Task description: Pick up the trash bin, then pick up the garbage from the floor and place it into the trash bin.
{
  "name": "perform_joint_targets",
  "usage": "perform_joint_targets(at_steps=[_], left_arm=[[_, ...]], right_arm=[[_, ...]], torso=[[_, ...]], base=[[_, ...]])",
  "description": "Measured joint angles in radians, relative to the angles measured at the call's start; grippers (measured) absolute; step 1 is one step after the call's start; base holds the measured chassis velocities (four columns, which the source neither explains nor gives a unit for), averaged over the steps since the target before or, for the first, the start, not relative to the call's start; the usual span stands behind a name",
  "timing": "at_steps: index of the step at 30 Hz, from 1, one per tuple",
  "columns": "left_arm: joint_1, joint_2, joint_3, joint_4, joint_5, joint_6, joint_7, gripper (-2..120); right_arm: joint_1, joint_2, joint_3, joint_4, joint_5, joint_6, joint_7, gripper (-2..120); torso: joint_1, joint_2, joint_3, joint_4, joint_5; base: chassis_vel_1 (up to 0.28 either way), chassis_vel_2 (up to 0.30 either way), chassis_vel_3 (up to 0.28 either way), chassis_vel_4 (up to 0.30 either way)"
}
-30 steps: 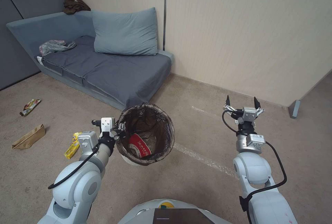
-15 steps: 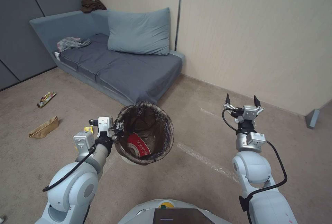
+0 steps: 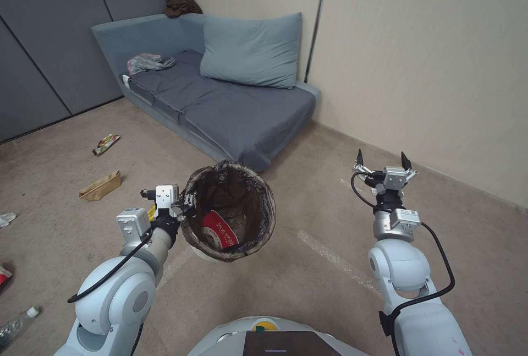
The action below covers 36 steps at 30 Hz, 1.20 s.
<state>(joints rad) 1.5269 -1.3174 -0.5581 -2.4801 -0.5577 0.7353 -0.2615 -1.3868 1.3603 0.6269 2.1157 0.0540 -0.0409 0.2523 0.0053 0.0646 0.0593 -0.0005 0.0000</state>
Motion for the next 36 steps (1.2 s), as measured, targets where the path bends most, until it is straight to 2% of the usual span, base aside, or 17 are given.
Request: perform_joint_targets(at_steps=[6,36], left_arm=[[-0.002,-0.005,0.001,0.002,0.000,0.000,-0.001,6],[-0.014,-0.006,-0.001,0.021,-0.011,0.000,-0.007,6]], right_arm=[[-0.002,0.001,-0.001,0.006,0.005,-0.023,0.008,100],[-0.009,0.017,-0.012,-0.009,-0.023,-0.014,0.011,100]], torso=[[0.000,0.000,0.000,0.0000,0.0000],[0.000,0.000,0.000,0.0001,0.0000]], base=[[0.057,0.056,0.060,0.057],[0.072,0.075,0.075,0.076]])
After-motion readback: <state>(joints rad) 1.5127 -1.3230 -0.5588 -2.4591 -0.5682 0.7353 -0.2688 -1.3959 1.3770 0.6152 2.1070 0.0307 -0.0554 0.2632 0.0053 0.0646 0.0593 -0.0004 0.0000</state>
